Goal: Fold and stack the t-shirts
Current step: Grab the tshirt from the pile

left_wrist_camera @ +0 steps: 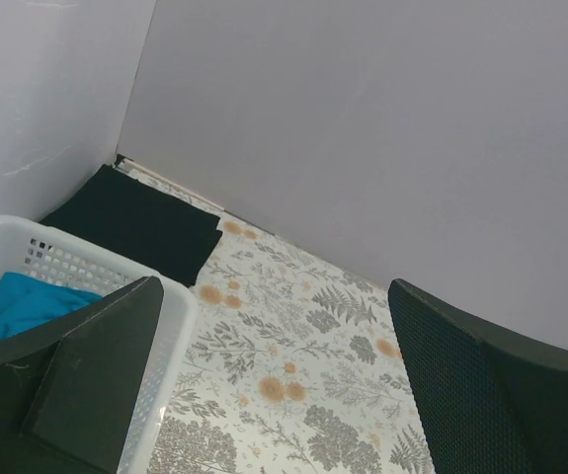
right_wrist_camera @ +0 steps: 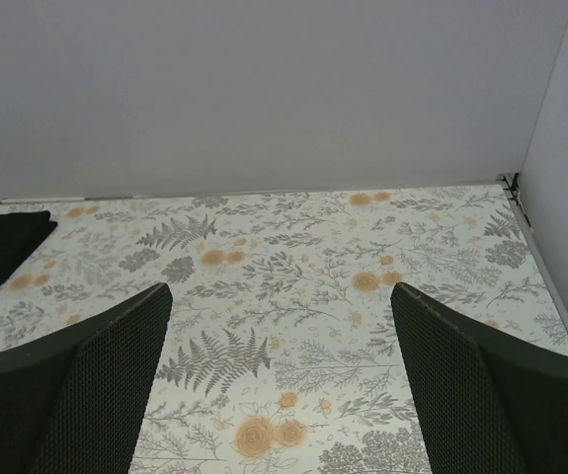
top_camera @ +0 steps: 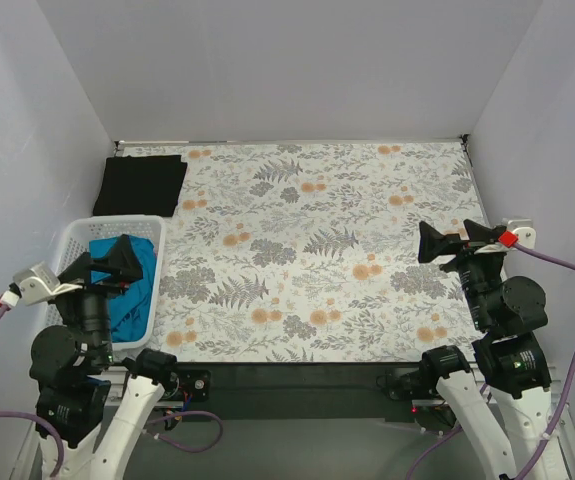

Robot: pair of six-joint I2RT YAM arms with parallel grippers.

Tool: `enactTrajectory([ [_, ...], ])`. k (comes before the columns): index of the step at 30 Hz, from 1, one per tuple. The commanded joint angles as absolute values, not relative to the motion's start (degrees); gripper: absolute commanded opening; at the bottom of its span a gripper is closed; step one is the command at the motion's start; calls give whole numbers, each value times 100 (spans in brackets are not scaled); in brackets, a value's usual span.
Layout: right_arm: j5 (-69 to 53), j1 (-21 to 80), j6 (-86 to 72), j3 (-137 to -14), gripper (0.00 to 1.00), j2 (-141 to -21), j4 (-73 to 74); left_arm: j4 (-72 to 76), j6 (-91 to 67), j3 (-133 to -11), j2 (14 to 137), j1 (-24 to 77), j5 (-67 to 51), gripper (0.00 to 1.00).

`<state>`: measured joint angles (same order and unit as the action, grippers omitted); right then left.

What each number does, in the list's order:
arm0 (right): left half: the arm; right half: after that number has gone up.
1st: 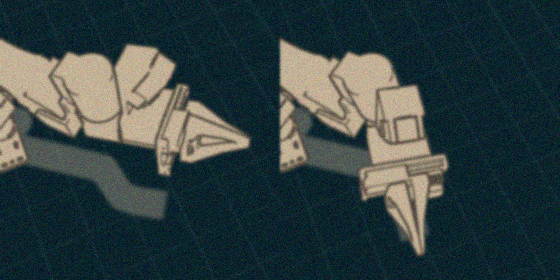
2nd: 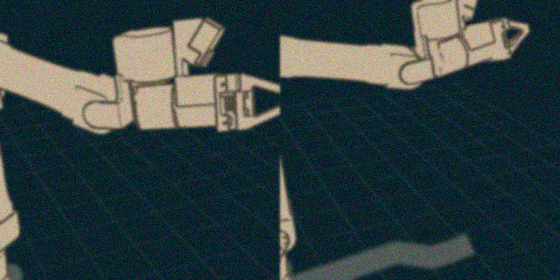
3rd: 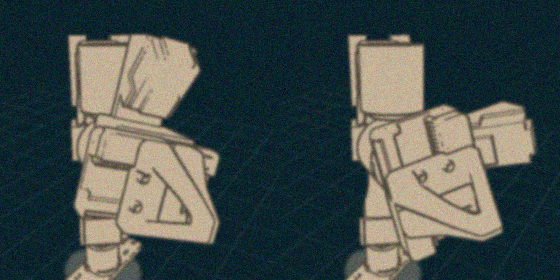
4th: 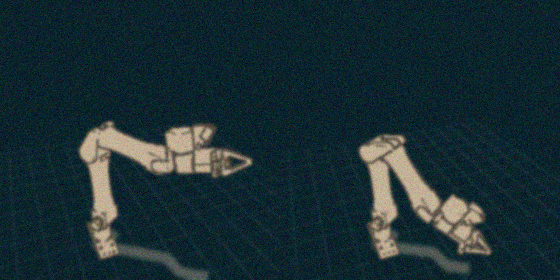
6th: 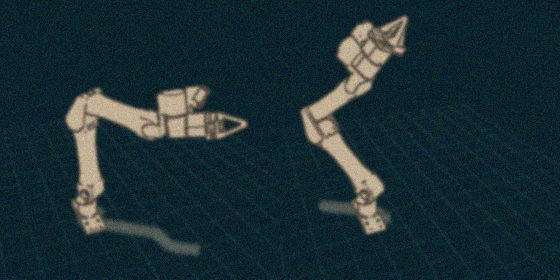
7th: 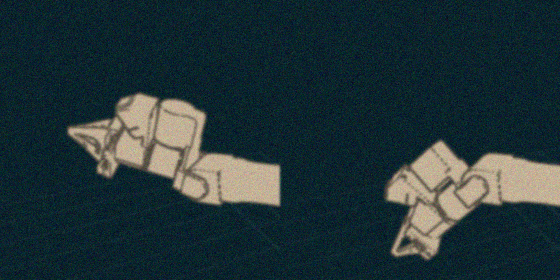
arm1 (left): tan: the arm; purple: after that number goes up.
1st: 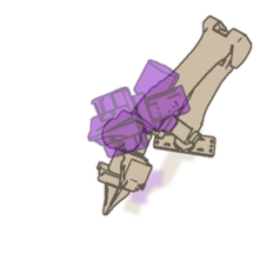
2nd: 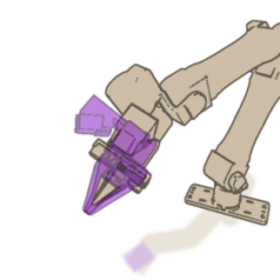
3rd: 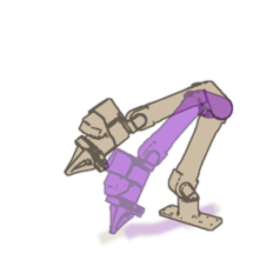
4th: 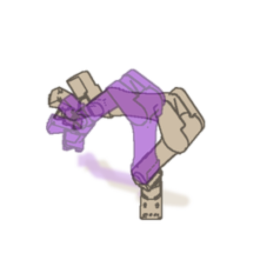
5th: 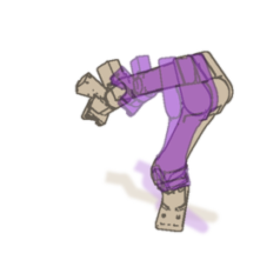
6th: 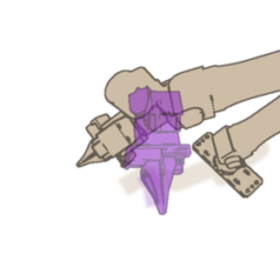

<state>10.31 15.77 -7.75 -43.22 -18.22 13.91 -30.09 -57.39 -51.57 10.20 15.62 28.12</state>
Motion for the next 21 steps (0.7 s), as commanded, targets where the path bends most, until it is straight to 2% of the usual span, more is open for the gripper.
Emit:
enactTrajectory([
  [1,932,1591,-1001,-4237,98,-1863,1081,-3085,-5950,-4984,1309,1591,2856,98],
  [7,36,1591,-1493,-3947,98,-2241,1046,-3365,-6511,-4834,2151,1591,2830,97],
  [13,-659,1600,-1775,-3604,98,-2557,985,-3568,-7180,-5194,4023,1582,2461,96],
  [17,-721,1608,-1775,-3384,98,-2514,949,-3639,-7400,-5449,5315,1530,2943,97],
  [20,-747,1608,-1775,-3226,98,-2408,923,-3472,-7401,-5563,5914,1100,3059,98],
  [21,-764,1600,-1775,-3199,98,-2373,905,-3385,-7357,-5563,6028,611,2911,96],
])
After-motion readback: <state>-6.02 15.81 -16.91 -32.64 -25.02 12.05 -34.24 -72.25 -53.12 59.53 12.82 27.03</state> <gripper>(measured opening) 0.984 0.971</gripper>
